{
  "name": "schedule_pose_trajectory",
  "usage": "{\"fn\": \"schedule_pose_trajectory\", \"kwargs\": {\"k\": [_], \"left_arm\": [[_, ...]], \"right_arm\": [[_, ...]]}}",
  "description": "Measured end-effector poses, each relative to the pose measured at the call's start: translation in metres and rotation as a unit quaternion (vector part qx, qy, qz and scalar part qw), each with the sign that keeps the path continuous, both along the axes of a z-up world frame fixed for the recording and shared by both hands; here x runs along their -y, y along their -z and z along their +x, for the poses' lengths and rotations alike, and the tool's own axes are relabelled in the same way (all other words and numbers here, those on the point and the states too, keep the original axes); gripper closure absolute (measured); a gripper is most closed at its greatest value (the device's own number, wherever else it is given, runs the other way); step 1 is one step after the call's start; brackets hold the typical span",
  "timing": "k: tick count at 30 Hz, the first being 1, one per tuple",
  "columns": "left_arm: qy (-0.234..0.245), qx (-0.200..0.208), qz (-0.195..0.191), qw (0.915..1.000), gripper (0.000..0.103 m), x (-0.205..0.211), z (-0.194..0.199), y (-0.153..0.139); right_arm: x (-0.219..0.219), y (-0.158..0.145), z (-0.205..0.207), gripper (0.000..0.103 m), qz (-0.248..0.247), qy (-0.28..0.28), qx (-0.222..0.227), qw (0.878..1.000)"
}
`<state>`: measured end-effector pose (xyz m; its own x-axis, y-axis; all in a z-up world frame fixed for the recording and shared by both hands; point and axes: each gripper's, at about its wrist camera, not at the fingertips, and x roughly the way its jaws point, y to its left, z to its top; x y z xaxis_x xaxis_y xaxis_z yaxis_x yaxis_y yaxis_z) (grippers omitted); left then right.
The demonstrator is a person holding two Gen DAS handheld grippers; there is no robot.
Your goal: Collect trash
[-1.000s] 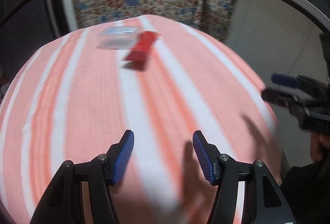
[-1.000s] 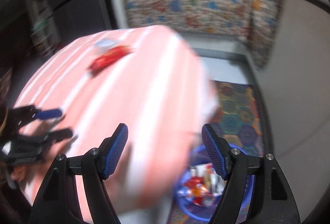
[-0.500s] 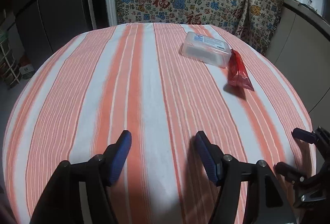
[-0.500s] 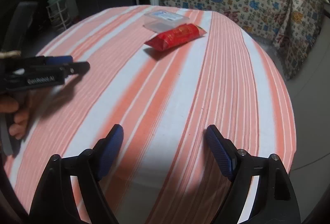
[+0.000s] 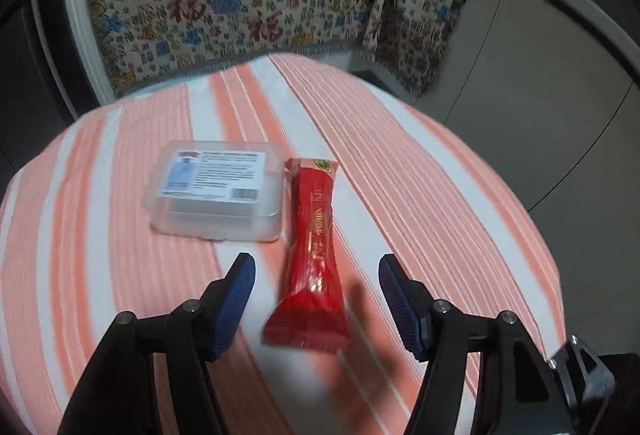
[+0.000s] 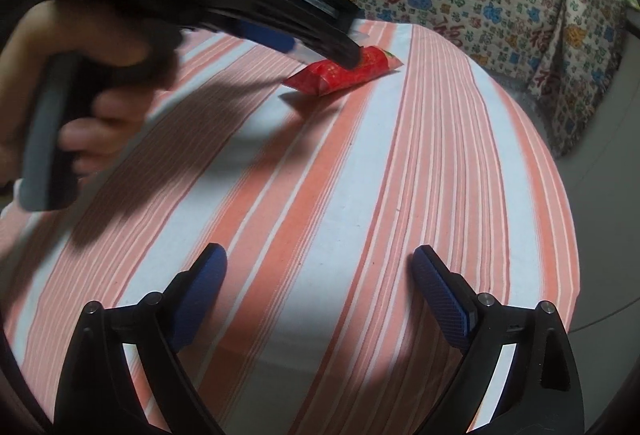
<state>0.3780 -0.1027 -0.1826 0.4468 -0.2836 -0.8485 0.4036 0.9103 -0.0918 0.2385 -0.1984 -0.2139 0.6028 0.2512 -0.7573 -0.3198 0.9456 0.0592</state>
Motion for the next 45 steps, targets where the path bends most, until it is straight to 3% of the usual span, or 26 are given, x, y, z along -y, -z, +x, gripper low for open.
{"fn": "schedule_pose_trajectory", "kwargs": {"k": [2,3,10,18,21,23,25,26,29,35,40,42,45], "left_arm": [[0.003,0.003,0.01,0.9999,0.052,0.006,0.002,0.006],[0.005,0.005,0.015,0.9999,0.082,0.007,0.0,0.007],[-0.007,0.027,-0.016,0.9995,0.086,-0.02,-0.056,-0.008],[-0.112,0.066,-0.003,0.9916,0.085,-0.117,-0.125,-0.02],[-0.132,0.066,0.0,0.9891,0.083,-0.136,-0.13,-0.013],[-0.141,0.06,0.001,0.9883,0.071,-0.142,-0.129,-0.007],[-0.146,0.059,0.008,0.9875,0.039,-0.142,-0.129,-0.001],[-0.148,0.06,0.015,0.987,0.036,-0.141,-0.128,0.002],[-0.143,0.055,0.034,0.9876,0.036,-0.139,-0.125,0.014],[-0.136,0.062,0.035,0.9882,0.032,-0.142,-0.127,0.015],[-0.134,0.064,0.036,0.9883,0.031,-0.142,-0.128,0.015],[-0.134,0.063,0.037,0.9883,0.03,-0.142,-0.126,0.016],[-0.133,0.064,0.039,0.9883,0.03,-0.142,-0.125,0.016]], "right_arm": [[0.0,0.0,-0.001,0.008,0.001,-0.001,0.001,1.0],[0.0,0.0,-0.001,0.008,0.003,-0.001,0.001,1.0],[0.001,-0.001,-0.002,0.008,0.009,0.0,0.002,1.0],[-0.001,0.0,-0.002,0.008,0.002,-0.002,0.002,1.0],[-0.003,0.0,-0.001,0.008,-0.001,-0.001,0.001,1.0],[-0.005,0.0,-0.001,0.008,-0.003,-0.001,0.001,1.0],[-0.005,0.0,-0.001,0.008,-0.002,-0.002,0.0,1.0],[-0.004,0.0,-0.002,0.008,-0.001,-0.002,-0.001,1.0],[-0.004,-0.001,0.0,0.008,0.0,-0.016,-0.005,1.0],[-0.011,-0.007,0.047,0.007,-0.066,-0.075,0.015,0.995],[-0.013,-0.001,0.126,0.006,-0.041,-0.108,-0.008,0.993],[-0.017,0.001,0.157,0.001,-0.018,-0.116,-0.023,0.993],[-0.029,0.001,0.186,0.0,-0.016,-0.118,-0.015,0.993]]}}
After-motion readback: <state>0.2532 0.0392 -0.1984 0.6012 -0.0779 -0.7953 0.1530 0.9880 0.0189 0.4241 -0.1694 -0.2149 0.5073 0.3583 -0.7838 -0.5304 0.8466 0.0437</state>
